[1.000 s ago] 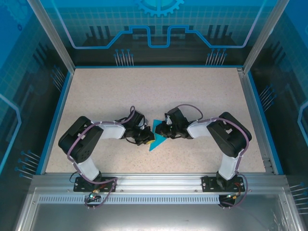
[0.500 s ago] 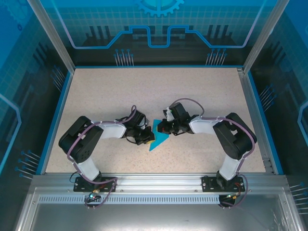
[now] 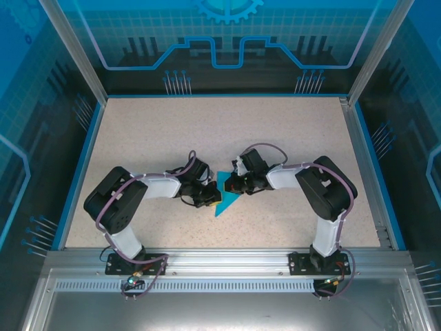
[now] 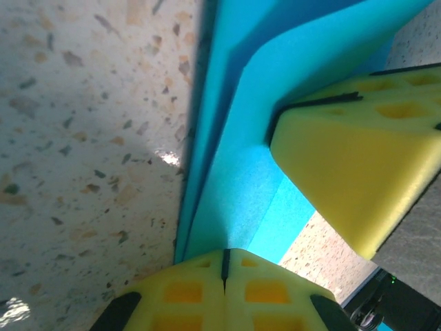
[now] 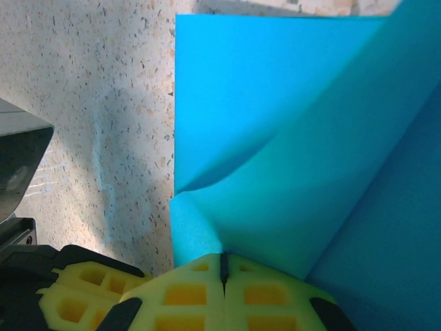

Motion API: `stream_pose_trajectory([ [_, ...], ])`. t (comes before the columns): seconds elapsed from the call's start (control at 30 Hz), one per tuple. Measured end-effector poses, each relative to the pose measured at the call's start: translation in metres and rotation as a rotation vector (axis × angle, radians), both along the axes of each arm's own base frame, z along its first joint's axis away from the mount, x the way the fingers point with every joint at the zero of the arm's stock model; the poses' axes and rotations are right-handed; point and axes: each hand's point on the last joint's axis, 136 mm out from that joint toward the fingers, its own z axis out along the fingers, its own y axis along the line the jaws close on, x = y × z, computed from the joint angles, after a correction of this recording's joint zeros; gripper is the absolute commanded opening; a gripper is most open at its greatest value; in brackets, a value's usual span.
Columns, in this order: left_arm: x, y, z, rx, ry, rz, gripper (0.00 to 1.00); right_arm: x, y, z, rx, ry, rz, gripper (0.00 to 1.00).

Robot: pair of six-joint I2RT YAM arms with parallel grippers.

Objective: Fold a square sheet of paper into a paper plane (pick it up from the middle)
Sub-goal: Fourth fold the wing at the center of the table.

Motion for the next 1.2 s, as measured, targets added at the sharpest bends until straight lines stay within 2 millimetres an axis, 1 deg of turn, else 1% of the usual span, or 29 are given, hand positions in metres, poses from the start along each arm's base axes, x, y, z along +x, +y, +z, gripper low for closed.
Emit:
stream_pose_trajectory([
  [0.3,0.0,0.0,0.0,0.007,-0.008,-0.007,0.0,0.029,-0.011,0.001,-0.053,-0.023,-0.046,0.06],
  [0.6,0.0,0.001,-0.001,0.016,-0.029,-0.025,0.0,0.037,-0.016,-0.001,-0.003,0.029,-0.043,0.07],
  [0.67,0.0,0.003,-0.002,0.023,-0.033,-0.022,0.0,0.045,-0.021,0.0,-0.002,0.025,-0.061,0.07],
  [0.83,-0.002,0.004,-0.003,0.03,-0.045,-0.03,0.0,0.08,-0.043,0.001,-0.027,-0.018,-0.14,0.08],
  [0.9,-0.001,0.005,-0.003,0.033,-0.053,-0.03,0.0,0.087,-0.048,0.001,-0.032,-0.025,-0.154,0.08],
  [1.0,-0.001,0.006,-0.002,0.036,-0.059,-0.03,0.0,0.088,-0.048,0.001,-0.032,-0.029,-0.153,0.1],
  [1.1,0.0,0.006,-0.001,0.037,-0.068,-0.033,0.0,0.088,-0.051,0.006,-0.041,-0.041,-0.152,0.1],
  [1.17,0.001,0.007,0.0,0.041,-0.077,-0.038,0.0,0.088,-0.052,0.02,-0.044,-0.066,-0.147,0.11],
  [1.2,0.001,0.007,0.0,0.045,-0.082,-0.043,0.0,0.089,-0.052,0.029,-0.042,-0.09,-0.144,0.11],
])
